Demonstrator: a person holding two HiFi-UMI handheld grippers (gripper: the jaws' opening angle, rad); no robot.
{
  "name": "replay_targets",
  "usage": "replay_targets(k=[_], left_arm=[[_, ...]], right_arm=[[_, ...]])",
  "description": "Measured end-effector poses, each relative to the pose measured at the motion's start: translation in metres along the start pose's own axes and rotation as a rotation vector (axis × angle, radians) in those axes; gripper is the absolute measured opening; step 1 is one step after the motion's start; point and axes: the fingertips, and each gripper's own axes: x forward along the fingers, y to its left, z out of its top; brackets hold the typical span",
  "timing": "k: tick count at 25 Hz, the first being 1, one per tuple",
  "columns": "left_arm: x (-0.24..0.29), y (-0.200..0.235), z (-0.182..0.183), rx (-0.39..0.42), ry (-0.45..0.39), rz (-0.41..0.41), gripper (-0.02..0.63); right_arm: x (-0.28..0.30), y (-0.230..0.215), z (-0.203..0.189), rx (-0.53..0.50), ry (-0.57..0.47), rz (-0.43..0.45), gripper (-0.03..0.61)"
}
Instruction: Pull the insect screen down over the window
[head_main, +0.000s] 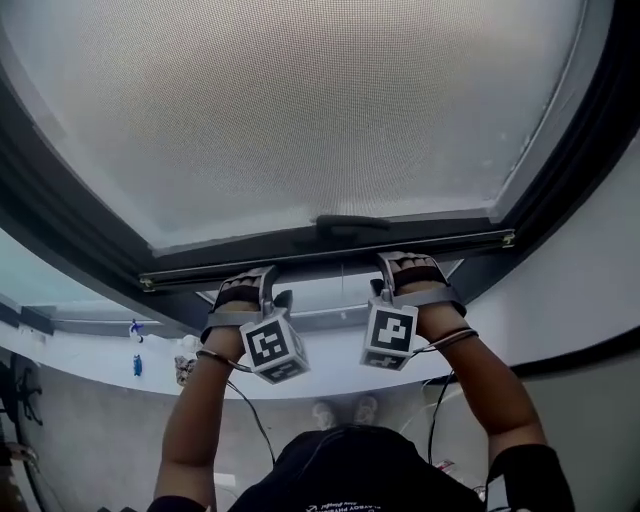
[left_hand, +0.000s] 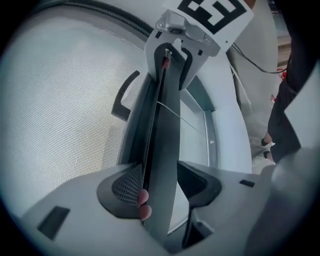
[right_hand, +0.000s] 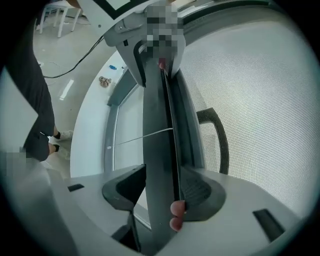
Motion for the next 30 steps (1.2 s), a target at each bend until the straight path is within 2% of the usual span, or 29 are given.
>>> replay_targets(k=[7, 11, 22, 30], left_arm=[[-0.0007, -0.0001, -0.0021, 0.031, 0.032, -0.014, 0.202], [-0.0067, -0.001, 0.0016, 0.004, 0.009, -0.044, 0.202], [-0.0021, -0.0006, 0.0013, 0.006, 0.019, -0.003, 0.202], [-0.0007, -0.0003, 0.0, 0.039, 0.075, 0.029, 0.202]], right_arm=[[-0.0038, -0.0022, 0.0001, -0.013, -0.014, 0.025, 0.196], [-0.0061, -0.0011, -0.0019, -0.021, -0.008, 0.038, 0.196], [-0.0019, 0.0005, -0.003, -0.042, 0.022, 0.017, 0.196], [-0.0034, -0.0002, -0.0014, -0.053, 0.006, 0.031, 0.196]])
